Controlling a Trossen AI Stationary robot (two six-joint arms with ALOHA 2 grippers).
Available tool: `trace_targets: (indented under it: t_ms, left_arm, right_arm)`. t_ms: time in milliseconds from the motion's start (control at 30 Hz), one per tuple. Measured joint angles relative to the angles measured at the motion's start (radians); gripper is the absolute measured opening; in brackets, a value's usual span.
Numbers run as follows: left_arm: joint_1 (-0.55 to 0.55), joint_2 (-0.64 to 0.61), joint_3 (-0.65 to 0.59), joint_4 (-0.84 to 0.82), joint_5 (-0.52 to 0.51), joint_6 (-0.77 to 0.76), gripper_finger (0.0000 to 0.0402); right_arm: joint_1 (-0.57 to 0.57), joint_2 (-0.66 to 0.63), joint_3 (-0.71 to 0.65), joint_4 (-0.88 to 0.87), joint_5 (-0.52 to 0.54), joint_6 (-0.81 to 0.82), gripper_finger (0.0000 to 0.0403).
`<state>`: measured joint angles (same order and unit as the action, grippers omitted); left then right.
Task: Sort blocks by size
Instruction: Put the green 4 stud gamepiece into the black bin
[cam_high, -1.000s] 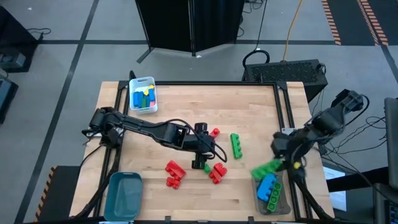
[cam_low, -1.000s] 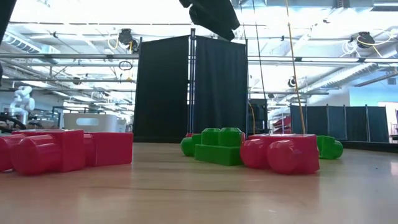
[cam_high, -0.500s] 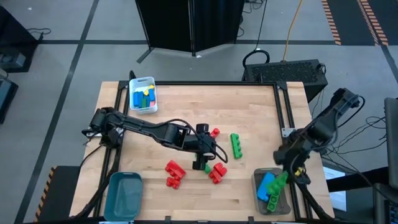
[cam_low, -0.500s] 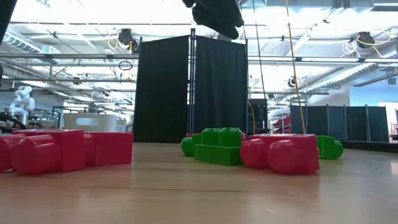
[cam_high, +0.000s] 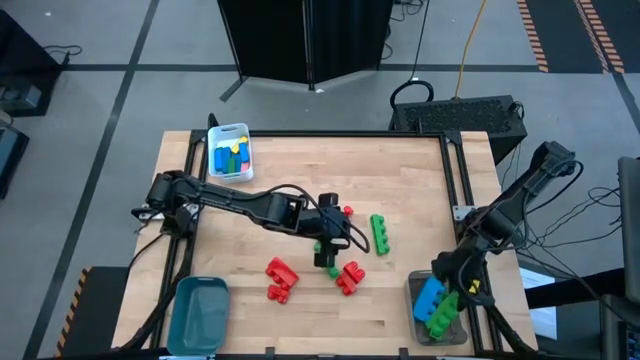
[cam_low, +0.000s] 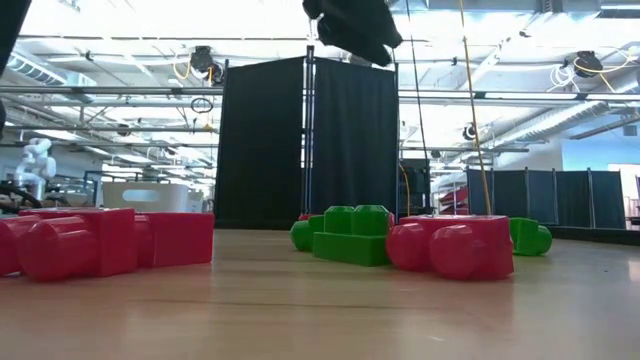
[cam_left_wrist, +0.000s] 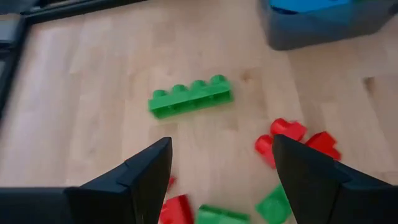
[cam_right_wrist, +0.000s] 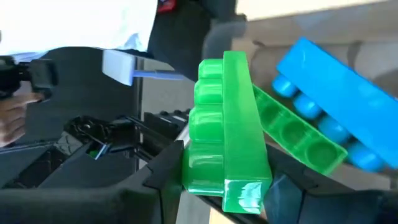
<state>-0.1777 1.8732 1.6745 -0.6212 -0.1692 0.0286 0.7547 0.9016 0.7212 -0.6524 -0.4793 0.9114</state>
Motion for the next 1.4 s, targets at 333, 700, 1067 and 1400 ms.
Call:
trace_targets:
  t_ms: [333,700,1067,1400]
  left_arm:
    - [0.038,0.099,-0.001,0.062,0.109,0.011,0.0264]
    - [0.055,0.137,0.000,0.137,0.140,0.037,0.0265]
    - [0.054,0.163,0.000,0.213,0.168,0.044,0.0265]
    - [0.047,0.296,0.000,0.434,0.152,0.211,0.0264]
  right_arm:
    - [-0.005,0.076,0.000,-0.017,0.007,-0.072,0.0157]
    - [-0.070,0.168,0.001,-0.028,0.003,-0.135,0.0186]
    - [-0.095,0.150,0.001,-0.075,0.011,-0.118,0.0247]
    - [-0.094,0.035,0.054,-0.177,0.181,-0.089,0.0217]
